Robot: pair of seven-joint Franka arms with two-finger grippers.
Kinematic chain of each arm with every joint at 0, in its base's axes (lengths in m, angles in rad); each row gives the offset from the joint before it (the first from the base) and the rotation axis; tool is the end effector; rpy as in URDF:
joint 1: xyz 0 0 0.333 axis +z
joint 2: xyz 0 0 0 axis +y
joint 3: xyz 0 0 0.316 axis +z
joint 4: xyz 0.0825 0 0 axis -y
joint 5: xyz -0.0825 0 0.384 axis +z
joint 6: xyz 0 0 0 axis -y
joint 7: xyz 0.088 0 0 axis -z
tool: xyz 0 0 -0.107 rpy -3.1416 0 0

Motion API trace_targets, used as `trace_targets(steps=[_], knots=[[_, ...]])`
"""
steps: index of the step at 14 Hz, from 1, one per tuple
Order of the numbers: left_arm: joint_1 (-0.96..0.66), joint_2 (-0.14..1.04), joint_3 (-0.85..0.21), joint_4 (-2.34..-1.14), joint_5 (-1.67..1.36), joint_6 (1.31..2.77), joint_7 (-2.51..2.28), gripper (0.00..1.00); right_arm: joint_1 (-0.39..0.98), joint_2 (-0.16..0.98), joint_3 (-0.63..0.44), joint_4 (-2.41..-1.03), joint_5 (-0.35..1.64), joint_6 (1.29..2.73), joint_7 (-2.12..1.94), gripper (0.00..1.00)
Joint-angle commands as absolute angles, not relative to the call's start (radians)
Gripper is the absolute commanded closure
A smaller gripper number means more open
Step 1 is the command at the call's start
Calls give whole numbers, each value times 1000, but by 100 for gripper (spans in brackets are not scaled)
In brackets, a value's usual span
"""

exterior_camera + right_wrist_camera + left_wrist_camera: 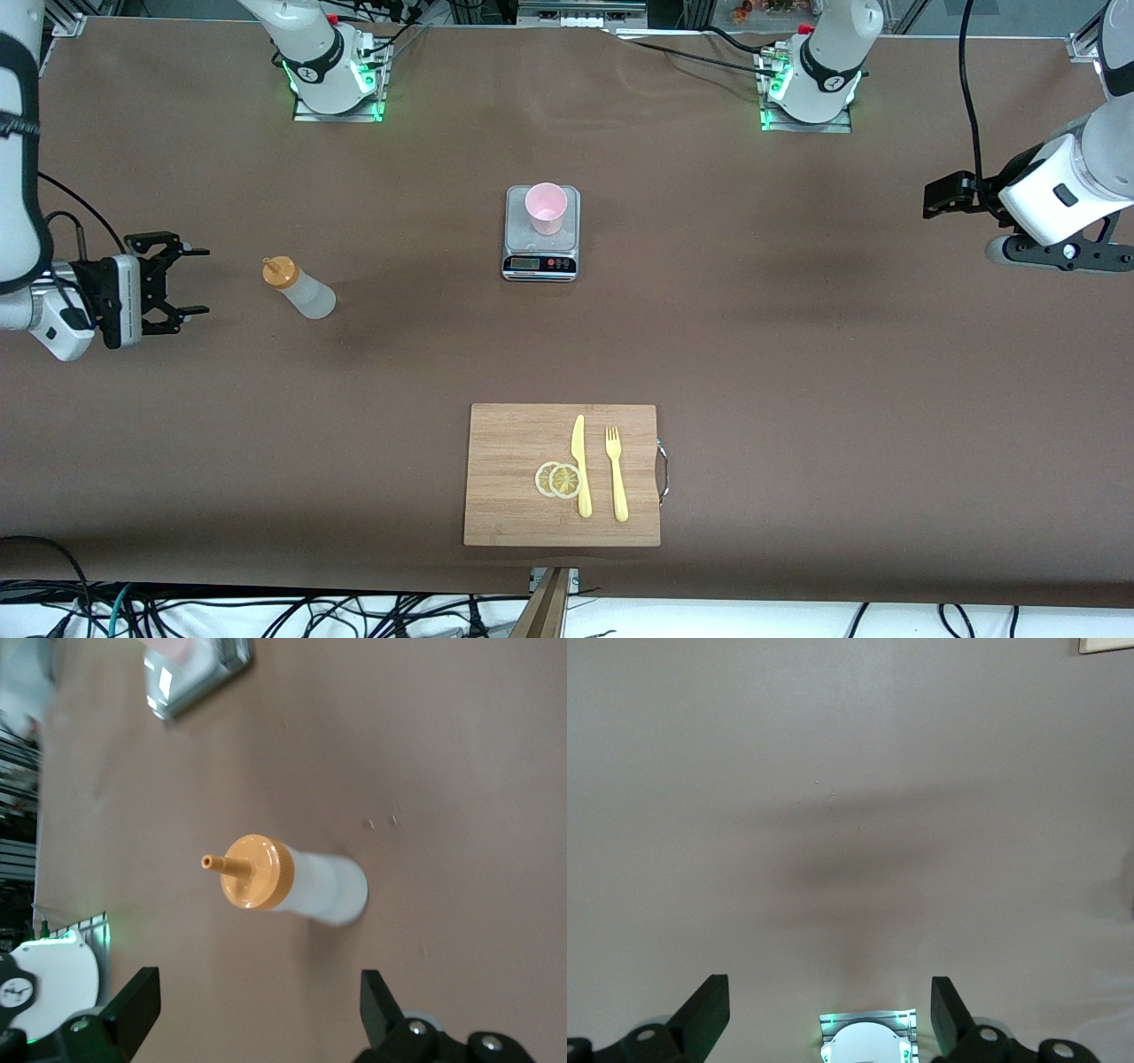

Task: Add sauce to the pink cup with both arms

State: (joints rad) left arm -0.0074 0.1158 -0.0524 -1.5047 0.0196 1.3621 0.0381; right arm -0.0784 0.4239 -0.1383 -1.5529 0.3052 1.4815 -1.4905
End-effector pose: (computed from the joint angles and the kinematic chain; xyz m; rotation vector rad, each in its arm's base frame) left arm 0.5630 -0.0296 0.5748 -3.0957 0.1499 0.4022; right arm 0.6137 -0.0894 0.3803 -2.1350 -1.4962 0.1802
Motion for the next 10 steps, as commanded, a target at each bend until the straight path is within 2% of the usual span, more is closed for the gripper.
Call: trace_targets(steps=[1,5,10], knots=[[-6,133,-54,-1470,28,1351,63,0,-64,263,-33,-1632,143,1523,-1202,0],[-5,135,-54,-1470,28,1351,64,0,-60,154,112,-1635,-93,1526,-785,0],[-5,135,-54,-1468,28,1351,64,0,-41,81,132,-1654,-123,1528,-317,0]])
